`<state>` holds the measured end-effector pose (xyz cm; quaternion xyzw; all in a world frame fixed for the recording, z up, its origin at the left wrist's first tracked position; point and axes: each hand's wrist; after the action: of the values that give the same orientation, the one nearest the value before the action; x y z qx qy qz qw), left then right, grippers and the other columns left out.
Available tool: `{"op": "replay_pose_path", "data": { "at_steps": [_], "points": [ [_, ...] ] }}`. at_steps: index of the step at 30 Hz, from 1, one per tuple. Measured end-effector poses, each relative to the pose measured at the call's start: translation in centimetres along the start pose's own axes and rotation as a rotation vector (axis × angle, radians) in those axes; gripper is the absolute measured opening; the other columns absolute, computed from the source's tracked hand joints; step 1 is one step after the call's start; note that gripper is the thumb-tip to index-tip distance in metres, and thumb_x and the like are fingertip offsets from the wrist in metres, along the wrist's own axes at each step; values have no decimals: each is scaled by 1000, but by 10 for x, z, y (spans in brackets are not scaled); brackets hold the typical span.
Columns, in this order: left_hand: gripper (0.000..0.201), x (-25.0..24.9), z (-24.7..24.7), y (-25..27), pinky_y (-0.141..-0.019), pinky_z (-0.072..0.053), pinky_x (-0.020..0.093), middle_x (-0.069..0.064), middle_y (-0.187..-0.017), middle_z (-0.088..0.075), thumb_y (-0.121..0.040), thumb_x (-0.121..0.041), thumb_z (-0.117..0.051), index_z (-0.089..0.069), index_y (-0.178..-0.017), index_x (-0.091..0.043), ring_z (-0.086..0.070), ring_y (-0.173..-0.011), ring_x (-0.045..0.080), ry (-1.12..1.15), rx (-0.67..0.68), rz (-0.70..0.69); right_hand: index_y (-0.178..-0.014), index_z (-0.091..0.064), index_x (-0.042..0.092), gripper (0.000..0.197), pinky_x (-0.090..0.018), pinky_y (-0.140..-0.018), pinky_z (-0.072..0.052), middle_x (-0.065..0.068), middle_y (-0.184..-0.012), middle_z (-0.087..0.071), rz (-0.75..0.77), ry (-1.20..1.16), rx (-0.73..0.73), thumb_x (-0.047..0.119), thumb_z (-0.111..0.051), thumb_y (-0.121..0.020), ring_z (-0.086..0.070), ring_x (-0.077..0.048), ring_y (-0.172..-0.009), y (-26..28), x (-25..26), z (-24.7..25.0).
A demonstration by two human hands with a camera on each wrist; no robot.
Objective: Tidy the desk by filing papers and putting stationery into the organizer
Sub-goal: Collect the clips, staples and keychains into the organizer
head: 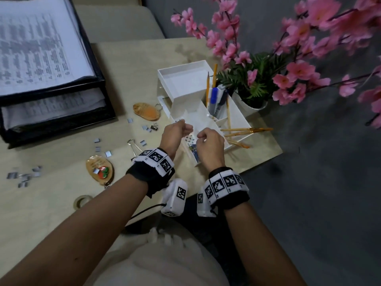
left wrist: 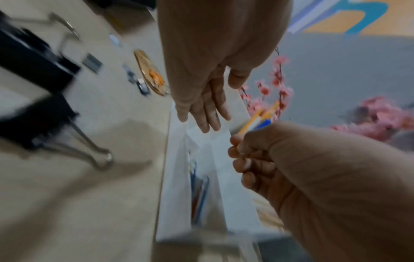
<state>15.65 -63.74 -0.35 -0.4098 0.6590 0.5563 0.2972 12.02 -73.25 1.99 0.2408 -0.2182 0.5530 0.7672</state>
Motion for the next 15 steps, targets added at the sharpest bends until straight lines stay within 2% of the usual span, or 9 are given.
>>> {"op": "replay_pose_path", "data": {
  "at_steps": [2, 3, 6, 9, 11, 13, 15],
  "points": [
    [34, -9, 25, 1, -71, -45, 21, 5, -78, -66, -95, -16, -37, -61, -72, -10, -62, -79, 15, 34, -53, 6, -94, -65, 2, 21, -29, -85, -41, -15, -105, -66, 65, -22, 43, 0, -46, -84, -58, -29, -102, -5, 18, -16],
    [34, -13, 39, 2, -67, -40, 22, 2, -75, -68, -95, -17, -35, -60, -72, -12, -61, -76, 12, 39, -76, 22, -95, -65, 2, 22, -29, -86, -42, -15, -105, -66, 98, -21, 75, 0, -46, -84, -58, -29, -103, -7, 27, -25],
    [32, -22, 83, 4, -63, -34, 25, -6, -48, -66, -94, -17, -33, -54, -70, -15, -62, -61, 7, 79, -149, 63, -100, -66, 1, 26, -31, -89, -42, -17, -110, -65, 208, 45, 209, -1, -44, -86, -55, -30, -108, -14, 51, -52],
    [32, -23, 124, 6, -59, -38, 23, -6, -38, -60, -97, -17, -30, -50, -71, -14, -60, -46, 8, 171, -241, 97, -105, -65, 1, 28, -33, -87, -45, -20, -112, -64, 303, 153, 302, -1, -44, -87, -57, -33, -106, -24, 67, -76],
    [31, -22, 147, 8, -63, -45, 27, -5, -40, -61, -97, -20, -31, -50, -73, -14, -61, -51, 11, 260, -260, 139, -100, -65, -1, 24, -32, -78, -45, -21, -106, -64, 331, 216, 320, -3, -45, -86, -59, -34, -98, -31, 72, -89],
    [30, -20, 164, 8, -70, -49, 32, -5, -44, -63, -96, -23, -33, -52, -75, -15, -61, -63, 14, 310, -260, 195, -85, -59, 0, 18, -29, -68, -38, -20, -94, -61, 372, 269, 335, -8, -43, -82, -56, -31, -84, -36, 73, -100],
    [28, -20, 175, 4, -67, -53, 30, -6, -46, -65, -95, -23, -34, -53, -76, -15, -64, -61, 12, 330, -268, 221, -76, -53, 4, 22, -28, -63, -34, -16, -88, -56, 447, 330, 345, -14, -40, -79, -50, -25, -79, -40, 72, -109]
  ]
}}
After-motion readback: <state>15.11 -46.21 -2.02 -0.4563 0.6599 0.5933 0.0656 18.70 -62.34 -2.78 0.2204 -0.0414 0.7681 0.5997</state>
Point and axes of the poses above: each hand's wrist, its own y-axis away from the middle knuckle, its own z-axis out of the back of the hand, x = y × z
